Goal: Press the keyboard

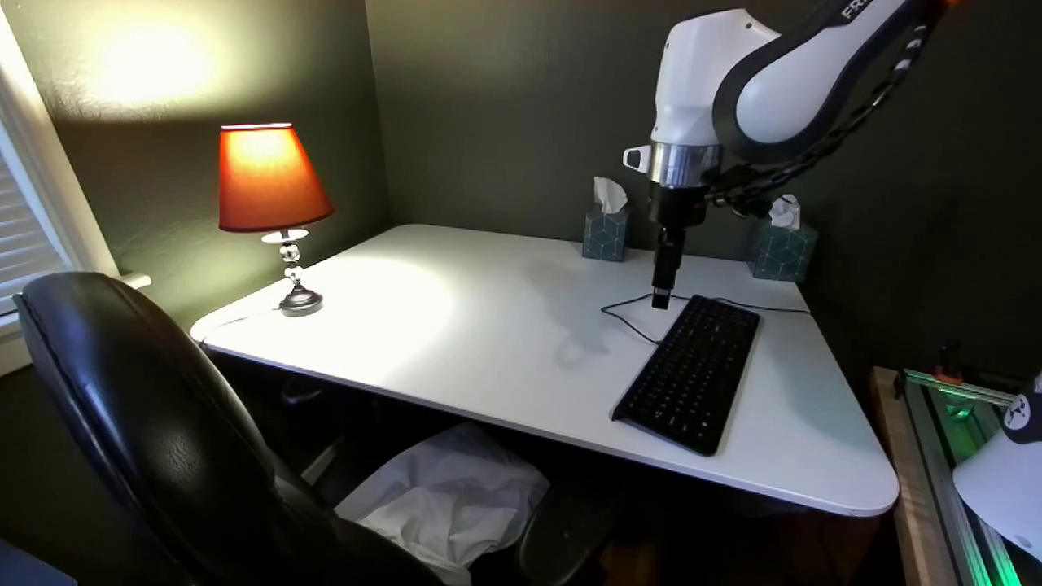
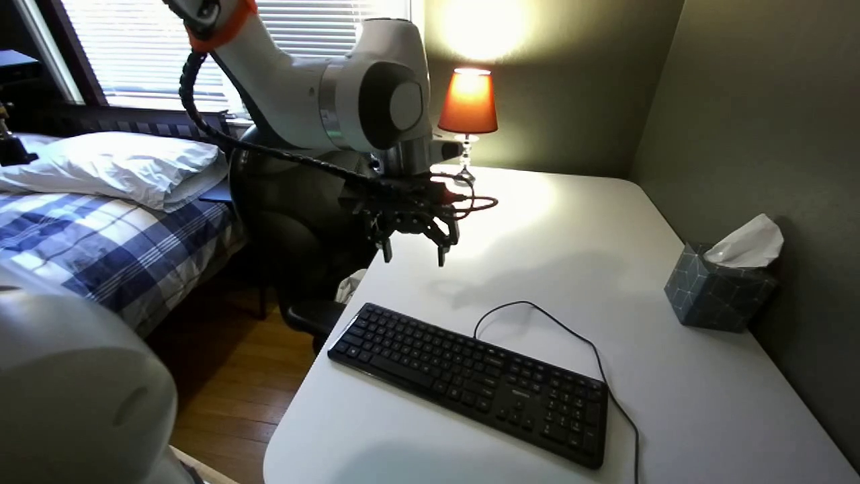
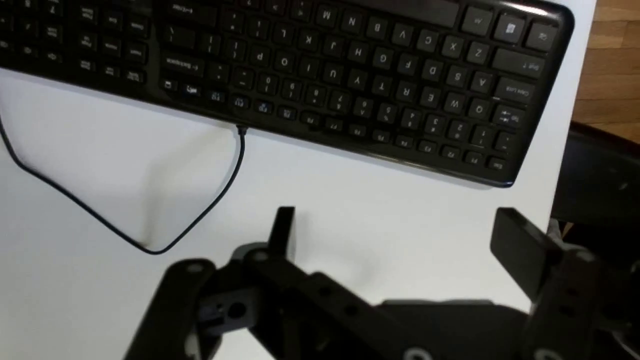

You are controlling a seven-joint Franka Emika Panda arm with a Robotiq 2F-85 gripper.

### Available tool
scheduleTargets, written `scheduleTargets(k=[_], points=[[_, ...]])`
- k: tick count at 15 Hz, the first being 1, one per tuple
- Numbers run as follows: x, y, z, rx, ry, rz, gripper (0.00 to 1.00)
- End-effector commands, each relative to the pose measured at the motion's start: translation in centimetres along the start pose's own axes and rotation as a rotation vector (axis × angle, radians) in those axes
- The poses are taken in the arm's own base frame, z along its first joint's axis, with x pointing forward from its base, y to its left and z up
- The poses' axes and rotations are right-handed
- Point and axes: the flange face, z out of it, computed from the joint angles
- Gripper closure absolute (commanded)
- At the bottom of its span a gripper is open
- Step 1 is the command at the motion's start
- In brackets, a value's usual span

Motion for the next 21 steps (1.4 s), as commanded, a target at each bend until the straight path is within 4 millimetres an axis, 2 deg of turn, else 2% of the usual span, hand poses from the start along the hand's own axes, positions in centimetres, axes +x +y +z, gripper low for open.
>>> scheduleTargets(k=[1, 4, 5, 6, 8, 16, 17, 21], points=[[-0.1, 0.6, 2.4, 0.037, -0.038, 0.018, 0.0], [-0.3, 0.7, 3.8, 0.058, -0.07, 0.031, 0.0], [-0.3, 0.7, 4.2, 0.063, -0.079, 0.035, 0.04], [-0.3, 0.8, 4.6, 0.071, -0.087, 0.038, 0.28], [-0.3, 1.0, 5.3, 0.082, -0.098, 0.044, 0.33], [0.4, 2.3, 7.4, 0.103, -0.132, 0.048, 0.95], [0.4, 2.5, 7.7, 0.104, -0.137, 0.048, 0.99], [0.6, 3.3, 8.6, 0.111, -0.148, 0.053, 1.0]])
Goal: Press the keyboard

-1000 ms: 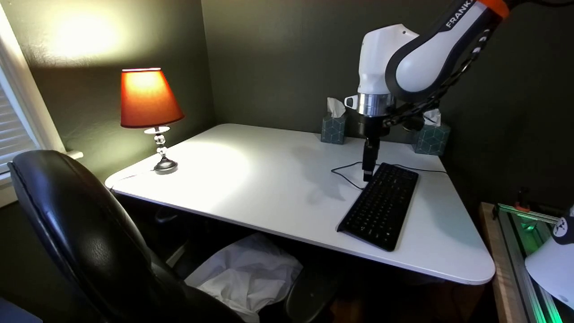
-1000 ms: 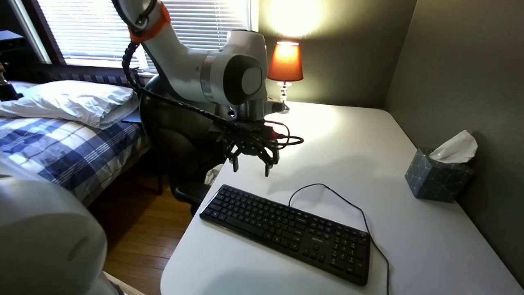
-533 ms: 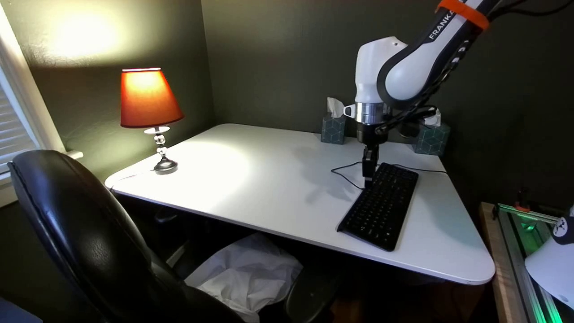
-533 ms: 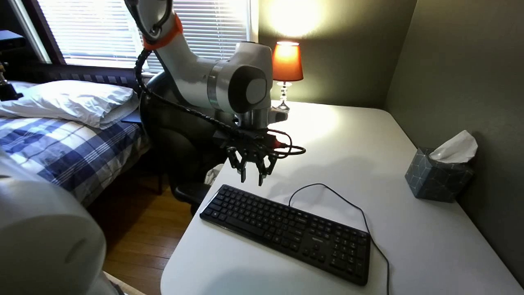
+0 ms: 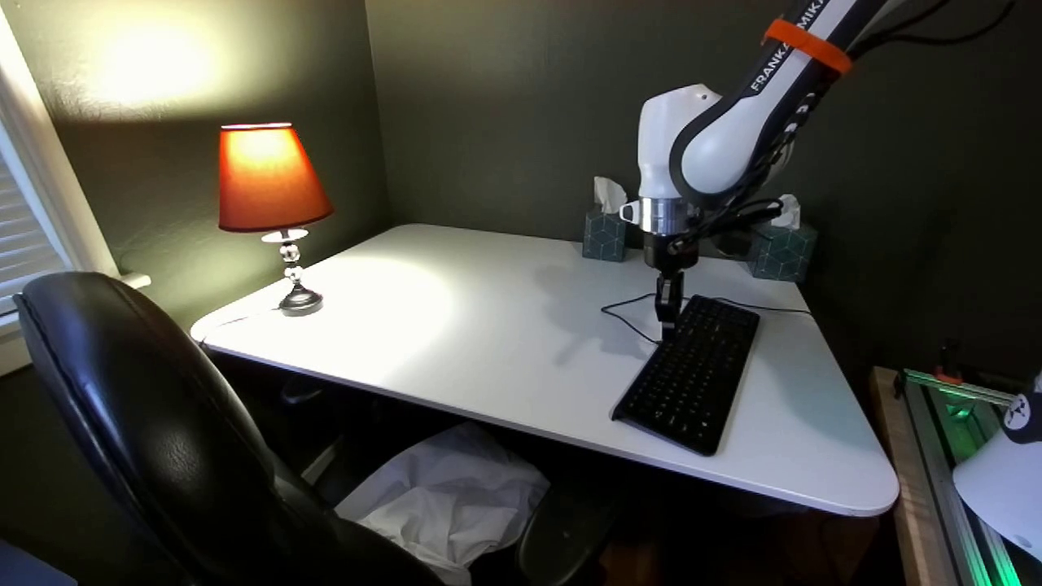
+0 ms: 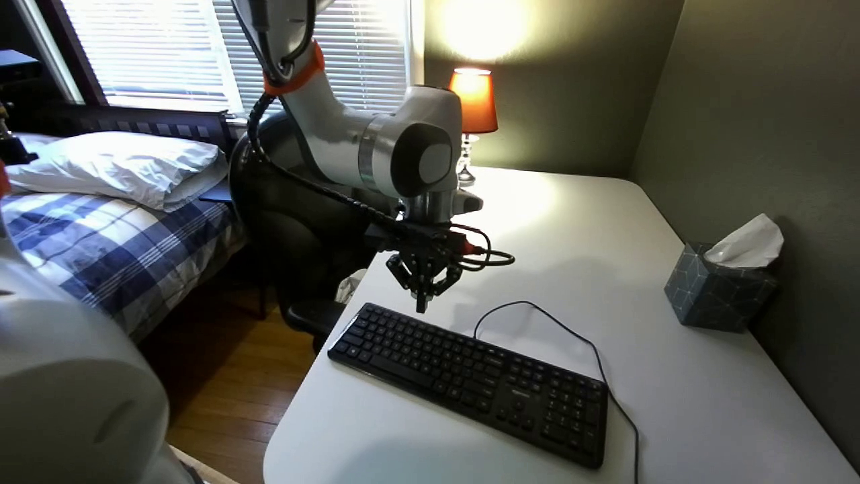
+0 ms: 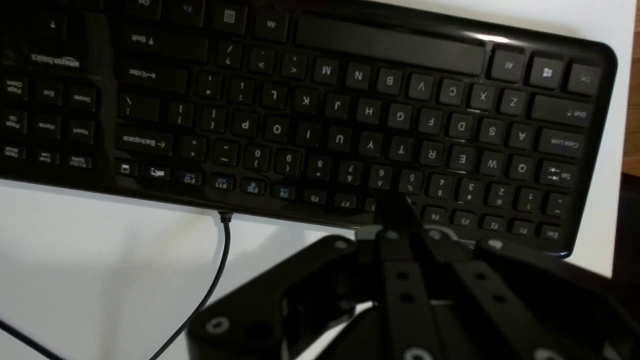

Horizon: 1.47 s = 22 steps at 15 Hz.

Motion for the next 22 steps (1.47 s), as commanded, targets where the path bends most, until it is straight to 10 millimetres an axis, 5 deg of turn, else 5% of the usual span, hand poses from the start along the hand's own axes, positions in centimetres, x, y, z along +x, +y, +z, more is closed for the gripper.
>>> scheduleTargets(k=[1, 22], points=[[0.6, 1.0, 1.0, 0.017, -0.009, -0.001, 1.0], [1.1, 1.9, 3.9, 0.046, -0.074, 0.003, 1.0]])
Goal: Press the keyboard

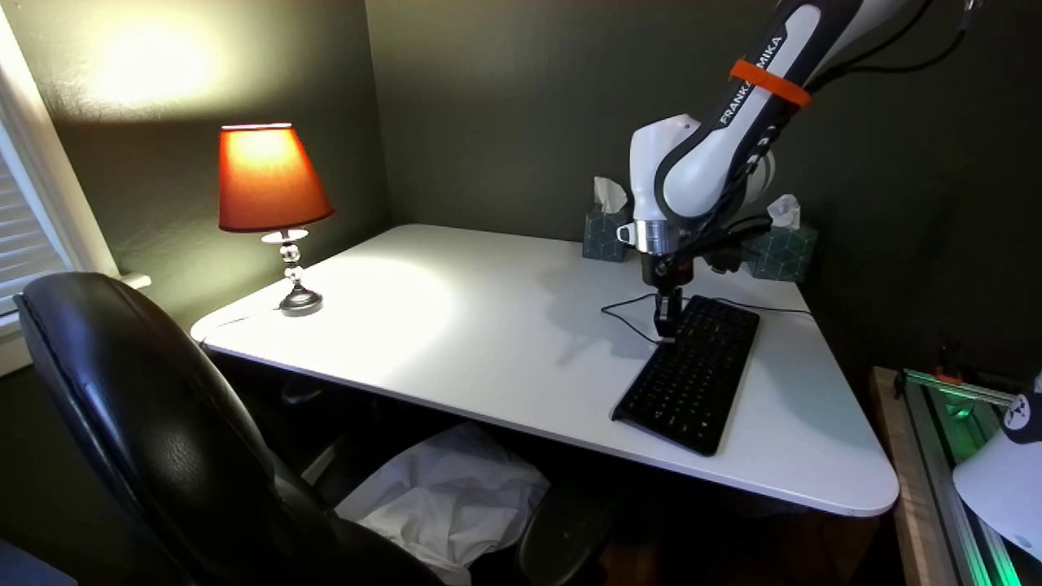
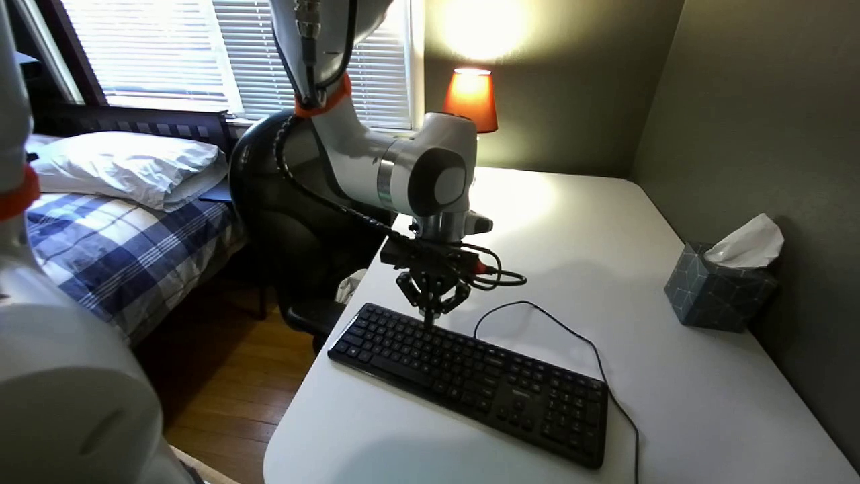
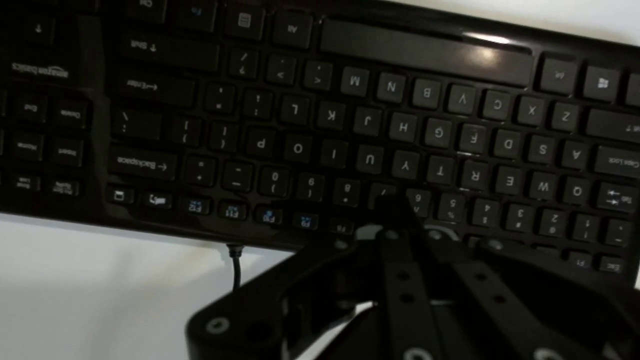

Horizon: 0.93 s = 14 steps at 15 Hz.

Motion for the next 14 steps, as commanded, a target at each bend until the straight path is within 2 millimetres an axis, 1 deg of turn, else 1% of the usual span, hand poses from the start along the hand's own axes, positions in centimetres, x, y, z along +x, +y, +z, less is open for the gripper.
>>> scheduleTargets(k=[1, 14], points=[[0.33, 0.16, 0.53, 0.027, -0.016, 0.005, 1.0], [0.97, 0.39, 1.45, 0.042, -0.028, 0.026, 1.0]])
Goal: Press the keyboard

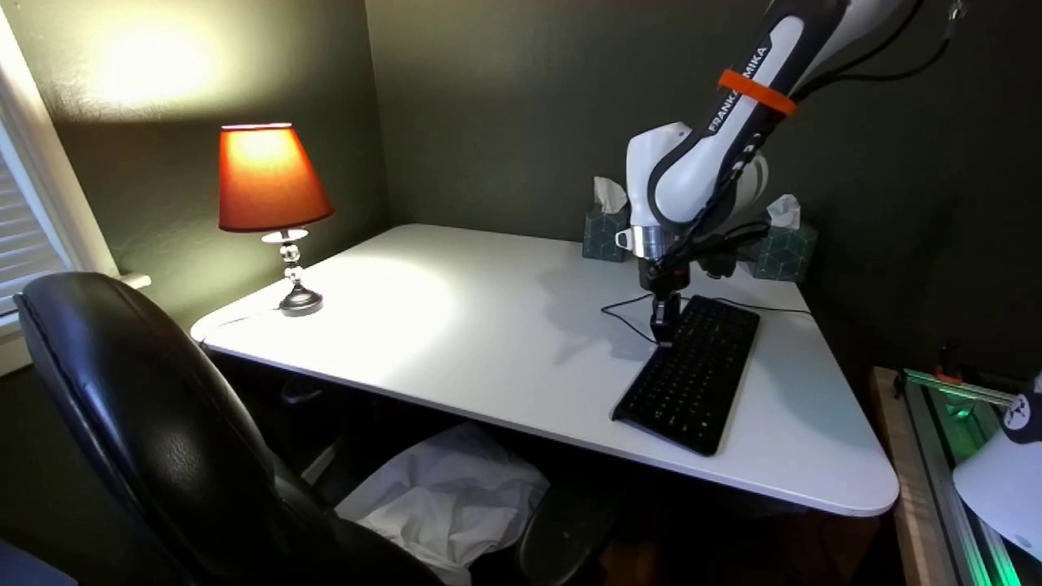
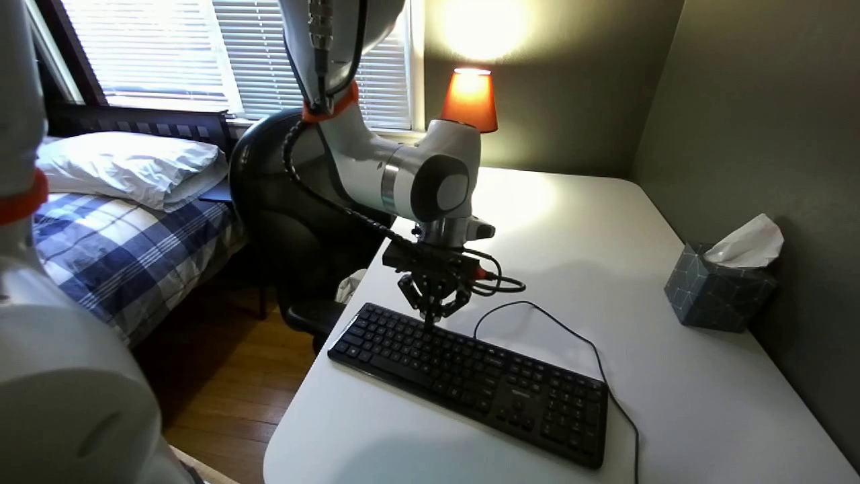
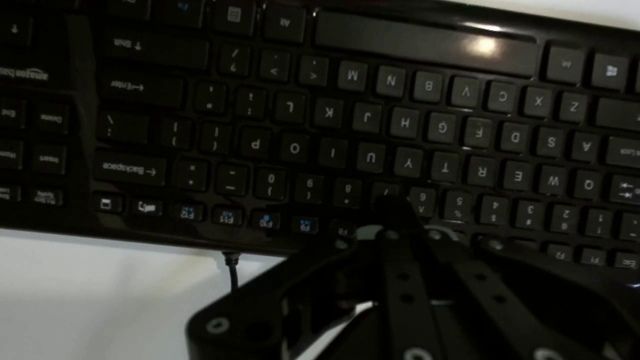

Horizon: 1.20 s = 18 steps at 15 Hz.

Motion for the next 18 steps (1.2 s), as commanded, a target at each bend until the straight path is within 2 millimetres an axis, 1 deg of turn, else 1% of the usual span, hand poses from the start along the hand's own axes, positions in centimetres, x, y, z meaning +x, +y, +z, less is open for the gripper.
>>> scheduleTargets(k=[1, 10, 18], points=[[0.43, 0.02, 0.64, 0.025, -0.021, 0.001, 1.0], [0.56, 0.05, 1.28, 0.03, -0.035, 0.002, 1.0], [0.71, 0.26, 1.41, 0.031, -0.042, 0.01, 1.0]])
